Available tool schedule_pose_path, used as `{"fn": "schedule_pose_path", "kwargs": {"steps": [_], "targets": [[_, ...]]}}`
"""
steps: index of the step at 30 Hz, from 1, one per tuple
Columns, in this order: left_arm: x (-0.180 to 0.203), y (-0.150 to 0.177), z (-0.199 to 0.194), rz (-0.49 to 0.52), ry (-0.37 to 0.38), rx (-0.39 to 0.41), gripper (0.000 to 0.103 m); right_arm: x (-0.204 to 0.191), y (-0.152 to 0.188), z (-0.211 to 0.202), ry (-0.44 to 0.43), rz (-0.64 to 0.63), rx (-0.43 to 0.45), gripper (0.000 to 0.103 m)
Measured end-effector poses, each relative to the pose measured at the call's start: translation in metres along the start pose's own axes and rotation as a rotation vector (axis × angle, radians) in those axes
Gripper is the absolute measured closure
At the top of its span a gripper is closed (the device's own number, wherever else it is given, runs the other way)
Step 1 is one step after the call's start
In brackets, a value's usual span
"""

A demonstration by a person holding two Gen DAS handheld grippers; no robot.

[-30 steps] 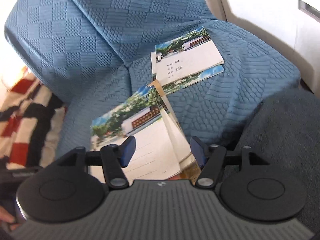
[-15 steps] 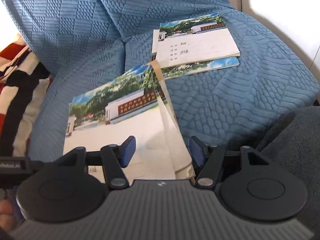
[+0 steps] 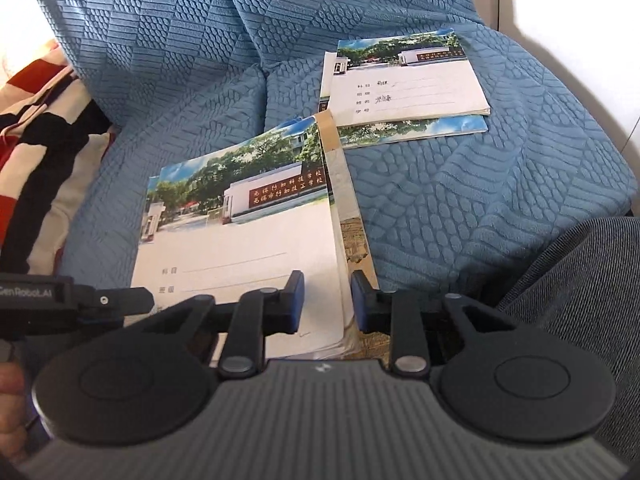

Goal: Organize objects
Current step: 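Open the left tool and raise both tools above the stack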

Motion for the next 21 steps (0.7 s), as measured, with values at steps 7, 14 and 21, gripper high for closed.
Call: {"fn": "schedule_pose_path", "kwargs": {"steps": [7,14,21], "targets": [[0.000,-0.005,-0.015,0.016,-0.023,0.044,0.075,-0.001,-0.007,-0.011,-0.003,0.011,0.039,0.075],[0.005,-0.018,-0.053,0.018,-0.038,0.161,0.075,-0.018,-0.030,-0.051,-0.028,-0.043,0.169,0.075],[0.030,-0.026,-0.091,0.089,-0.020,0.255,0.075,-0.038,-0.047,-0.085,-0.054,-0.099,0.258,0.075]]}}
Point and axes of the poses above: each gripper's, at about its wrist camera, not at the fingertips, and z roughly the way its jaws point, x to its right, y to its underside, the point moved 5 cm from there along z, roughly the way its jaws point, and after that the axes turned 4 degrees about -z, right-handed, at the moved point
